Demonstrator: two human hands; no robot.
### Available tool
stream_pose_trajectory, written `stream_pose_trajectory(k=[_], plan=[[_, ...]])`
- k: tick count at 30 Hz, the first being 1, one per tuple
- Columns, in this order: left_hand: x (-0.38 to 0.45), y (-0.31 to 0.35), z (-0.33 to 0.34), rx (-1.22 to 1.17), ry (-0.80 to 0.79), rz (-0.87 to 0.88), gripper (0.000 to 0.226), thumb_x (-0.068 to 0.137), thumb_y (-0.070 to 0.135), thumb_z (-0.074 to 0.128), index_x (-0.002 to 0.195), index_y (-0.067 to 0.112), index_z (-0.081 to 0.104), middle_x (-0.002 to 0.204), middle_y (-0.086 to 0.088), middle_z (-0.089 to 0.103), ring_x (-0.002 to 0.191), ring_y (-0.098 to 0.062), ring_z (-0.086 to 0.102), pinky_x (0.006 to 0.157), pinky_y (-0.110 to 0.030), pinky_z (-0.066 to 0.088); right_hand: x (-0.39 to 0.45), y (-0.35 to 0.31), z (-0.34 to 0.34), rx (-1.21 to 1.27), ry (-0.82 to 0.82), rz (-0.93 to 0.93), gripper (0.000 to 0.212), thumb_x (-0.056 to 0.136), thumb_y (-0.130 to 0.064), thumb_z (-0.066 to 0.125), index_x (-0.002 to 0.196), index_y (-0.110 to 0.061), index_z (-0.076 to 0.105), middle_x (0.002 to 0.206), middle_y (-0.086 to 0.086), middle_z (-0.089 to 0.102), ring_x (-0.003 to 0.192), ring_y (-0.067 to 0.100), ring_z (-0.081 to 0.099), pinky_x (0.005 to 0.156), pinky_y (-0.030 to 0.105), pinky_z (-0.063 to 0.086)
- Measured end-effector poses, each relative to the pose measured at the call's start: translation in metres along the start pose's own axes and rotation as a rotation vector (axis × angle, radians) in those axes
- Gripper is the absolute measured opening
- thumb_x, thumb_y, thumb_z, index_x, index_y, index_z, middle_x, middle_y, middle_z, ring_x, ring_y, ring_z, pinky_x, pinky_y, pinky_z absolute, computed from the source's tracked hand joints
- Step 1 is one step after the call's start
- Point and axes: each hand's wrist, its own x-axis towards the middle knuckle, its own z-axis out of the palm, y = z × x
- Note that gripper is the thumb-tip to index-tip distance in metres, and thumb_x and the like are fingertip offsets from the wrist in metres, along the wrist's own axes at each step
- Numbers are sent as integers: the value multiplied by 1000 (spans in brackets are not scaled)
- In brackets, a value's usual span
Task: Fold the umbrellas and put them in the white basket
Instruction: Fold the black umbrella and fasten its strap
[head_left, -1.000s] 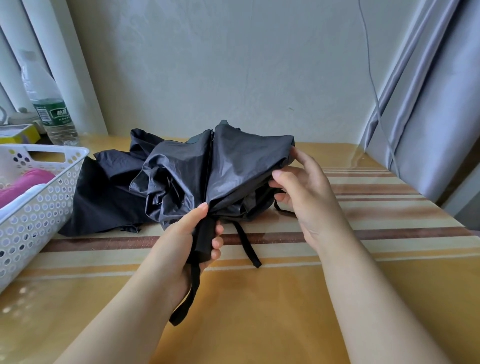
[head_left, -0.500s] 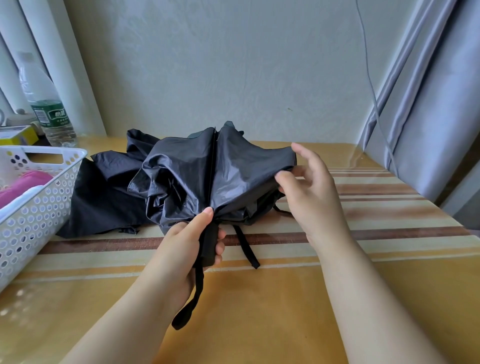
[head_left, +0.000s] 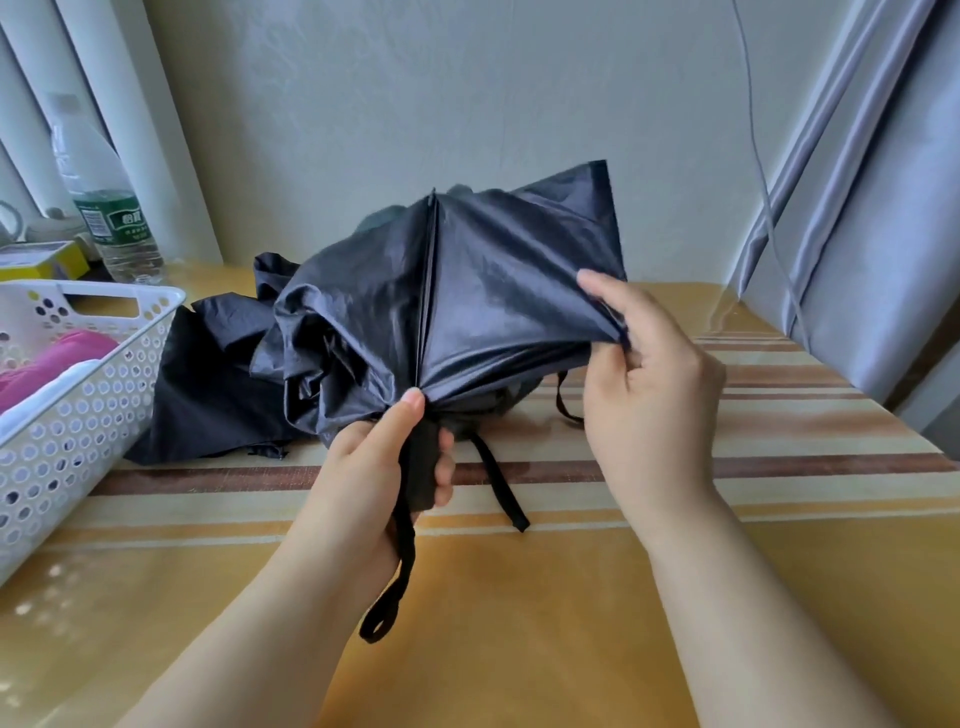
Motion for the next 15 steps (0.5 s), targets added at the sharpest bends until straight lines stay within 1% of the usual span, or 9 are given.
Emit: stream_pose_trajectory(k=[1,3,5,7,9,10,11,13,15], plan=[[0,3,0,-46,0,-2,28,98,25,48,78,7,55,65,-8,55,48,-16,44,49,-27,35,-2,-1,2,120,-9,132,59,82,17,46,125,-21,61,85,-17,63,58,6,53,58,8,38],[0,7,-1,-170,9,-4,25,98,24,48,80,8,54,65,-7,54,47,-15,43,44,-24,36,0,-8,10,548,-103,587,69,89,17,43,133,-36,48,114,-2,69,85,6,68,72,16,53],[1,9,-4,-219,7,-2,22,98,22,47,81,9,53,66,-6,54,47,-14,44,40,-21,39,1,-12,16,886,-169,1041,74,90,19,41,144,-31,35,129,13,61,91,12,71,69,22,58],[1,10,-6,-188,-10,-5,23,98,22,47,82,9,56,67,-6,57,49,-15,47,43,-22,43,3,-14,15,926,-195,1035,78,90,19,41,147,-33,29,124,16,64,89,14,71,67,23,58],[3,9,-9,-126,-16,-7,25,97,21,49,83,5,60,70,-8,64,52,-16,55,49,-25,51,7,-13,15,1007,-189,878,82,89,17,45,136,-48,27,107,9,73,94,16,70,79,30,58],[3,7,-9,-104,-14,-10,25,97,20,50,85,2,62,73,-10,68,55,-17,60,53,-26,54,10,-12,15,1097,-214,906,80,88,12,51,131,-51,24,102,6,74,94,17,70,84,35,57],[3,5,-9,-98,-23,-19,23,96,18,51,90,0,63,78,-11,71,58,-17,64,56,-26,56,11,-7,14,1185,-230,996,74,86,2,59,127,-47,23,99,6,74,93,21,70,87,40,56],[2,3,-8,-101,-48,-33,21,95,15,52,98,-3,63,84,-13,74,65,-17,69,59,-24,58,14,0,9,1302,-287,1156,58,75,-18,68,124,-30,39,100,7,71,95,26,69,91,46,54],[3,0,-7,-72,-35,-27,17,94,11,55,97,-3,63,84,-12,74,66,-16,70,61,-23,59,16,0,3,1255,-426,1164,37,72,-27,71,106,-18,57,98,5,71,96,26,68,92,48,53]])
